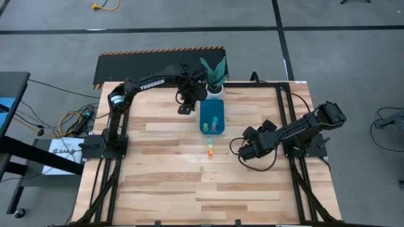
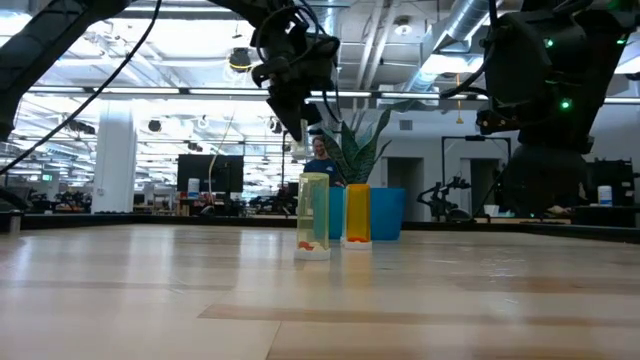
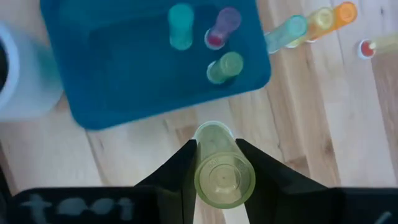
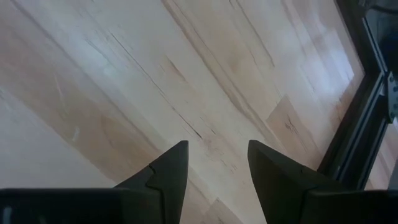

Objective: Pick and place pill bottles into a basket
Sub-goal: Put the yellow pill bottle into the blue bin

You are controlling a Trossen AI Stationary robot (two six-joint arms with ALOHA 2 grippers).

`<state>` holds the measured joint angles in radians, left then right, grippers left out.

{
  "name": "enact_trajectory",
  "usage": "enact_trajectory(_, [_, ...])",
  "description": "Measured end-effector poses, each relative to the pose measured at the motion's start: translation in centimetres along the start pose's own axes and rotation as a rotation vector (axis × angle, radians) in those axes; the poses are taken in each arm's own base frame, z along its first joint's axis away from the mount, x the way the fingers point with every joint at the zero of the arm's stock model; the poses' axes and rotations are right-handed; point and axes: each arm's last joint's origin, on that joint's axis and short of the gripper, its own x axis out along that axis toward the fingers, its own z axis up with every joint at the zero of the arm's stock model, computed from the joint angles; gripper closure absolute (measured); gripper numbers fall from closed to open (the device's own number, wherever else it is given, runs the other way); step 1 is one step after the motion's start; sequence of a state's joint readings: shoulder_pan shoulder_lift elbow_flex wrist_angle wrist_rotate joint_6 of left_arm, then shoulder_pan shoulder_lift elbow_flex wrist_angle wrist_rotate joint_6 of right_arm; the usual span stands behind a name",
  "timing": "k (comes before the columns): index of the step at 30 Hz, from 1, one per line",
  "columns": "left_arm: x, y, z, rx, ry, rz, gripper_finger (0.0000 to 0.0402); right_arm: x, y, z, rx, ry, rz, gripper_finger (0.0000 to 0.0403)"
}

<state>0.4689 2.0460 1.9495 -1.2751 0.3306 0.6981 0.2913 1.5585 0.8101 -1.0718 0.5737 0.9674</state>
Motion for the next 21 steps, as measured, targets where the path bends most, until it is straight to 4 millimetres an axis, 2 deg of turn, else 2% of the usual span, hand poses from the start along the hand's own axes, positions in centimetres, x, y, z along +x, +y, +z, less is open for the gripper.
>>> enact_trajectory(5, [0.7, -1.5, 1.4, 0.101, 0.000, 0.001, 0.0319, 0.0, 0.0, 0.0, -0.029, 0.001, -0.003, 0.0244])
enact_trajectory(10, [1.4, -2.5, 2.9, 0.222, 0.000, 0.097, 0.0319, 0.0, -0.1, 0.0, -0.038, 0.004, -0.006, 0.0244])
enact_trajectory(16, [1.4, -2.5, 3.8, 0.328, -0.045, 0.152, 0.0319, 0.0, -0.1, 0.0, -0.038, 0.004, -0.006, 0.0244])
enact_trajectory(21, [1.4, -2.2, 3.7, 0.357, -0.048, 0.160, 0.0319, 0.0, -0.1, 0.0, -0.038, 0.004, -0.006, 0.0244])
